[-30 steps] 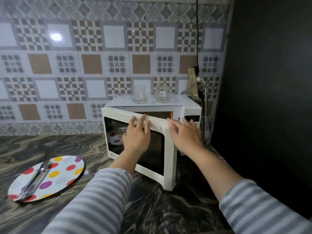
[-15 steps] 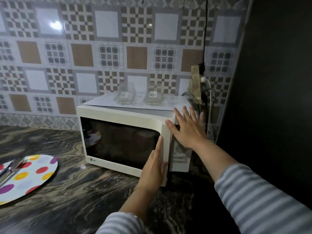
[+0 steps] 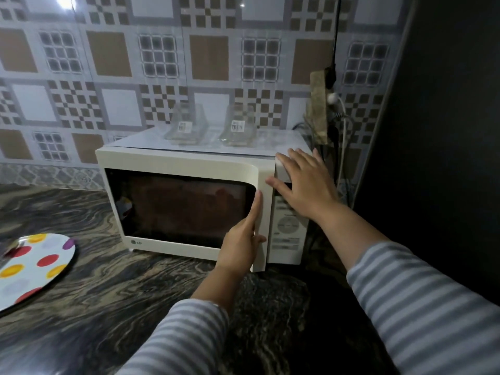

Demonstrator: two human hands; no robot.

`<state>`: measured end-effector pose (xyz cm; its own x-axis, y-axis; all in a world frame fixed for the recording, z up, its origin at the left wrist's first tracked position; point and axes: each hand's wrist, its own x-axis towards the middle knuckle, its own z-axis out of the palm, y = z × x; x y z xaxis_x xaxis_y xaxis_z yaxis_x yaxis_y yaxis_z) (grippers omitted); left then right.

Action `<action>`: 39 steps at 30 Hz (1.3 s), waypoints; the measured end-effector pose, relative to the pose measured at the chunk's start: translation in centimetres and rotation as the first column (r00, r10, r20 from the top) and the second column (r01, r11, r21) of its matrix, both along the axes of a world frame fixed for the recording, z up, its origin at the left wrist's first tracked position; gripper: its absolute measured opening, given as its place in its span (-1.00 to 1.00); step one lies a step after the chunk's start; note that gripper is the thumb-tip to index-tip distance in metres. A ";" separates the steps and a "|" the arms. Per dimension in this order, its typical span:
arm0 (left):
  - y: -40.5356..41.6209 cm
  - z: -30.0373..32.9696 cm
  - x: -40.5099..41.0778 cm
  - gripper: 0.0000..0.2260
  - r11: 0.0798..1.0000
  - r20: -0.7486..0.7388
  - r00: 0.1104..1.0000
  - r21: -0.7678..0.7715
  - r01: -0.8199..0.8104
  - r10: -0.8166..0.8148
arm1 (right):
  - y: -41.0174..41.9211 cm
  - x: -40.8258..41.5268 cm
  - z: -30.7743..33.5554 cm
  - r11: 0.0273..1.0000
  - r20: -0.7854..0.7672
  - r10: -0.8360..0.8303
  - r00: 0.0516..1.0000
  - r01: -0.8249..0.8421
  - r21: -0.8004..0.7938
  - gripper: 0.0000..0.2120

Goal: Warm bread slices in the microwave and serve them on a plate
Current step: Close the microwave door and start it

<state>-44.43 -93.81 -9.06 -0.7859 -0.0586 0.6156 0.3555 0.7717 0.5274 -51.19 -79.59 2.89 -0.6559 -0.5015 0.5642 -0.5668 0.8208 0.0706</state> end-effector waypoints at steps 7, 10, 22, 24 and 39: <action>-0.2 -0.1 -0.5 0.05 1.000 0.009 1.000 -0.009 -0.027 0.027 | -0.7 -0.3 -0.8 0.994 -0.068 -0.083 0.994 0.088 0.072 -0.28; -0.1 0.0 -0.6 0.02 1.000 0.020 0.999 0.010 -0.025 0.024 | -0.7 -0.3 -0.9 0.996 -0.055 -0.077 0.996 0.080 0.047 -0.30; -0.2 0.3 -0.9 0.03 0.999 0.039 0.998 0.007 -0.042 0.042 | -1.4 0.1 -1.4 0.978 -0.136 -0.189 0.973 0.199 0.064 -0.25; -0.1 0.2 -1.1 0.03 0.999 0.034 0.999 0.012 -0.038 0.037 | -1.5 0.0 -1.4 0.979 -0.130 -0.186 0.974 0.195 0.062 -0.26; 0.1 0.6 -0.7 -0.02 0.998 0.070 0.997 0.037 -0.043 0.040 | -1.6 0.0 -1.1 0.980 -0.086 -0.183 0.979 0.189 0.065 -0.30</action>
<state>-45.17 -93.71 -8.44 -0.8230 -0.1151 0.5562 0.2849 0.7635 0.5795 -51.23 -81.19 1.81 -0.6963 -0.4164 0.5847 -0.3949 0.9024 0.1724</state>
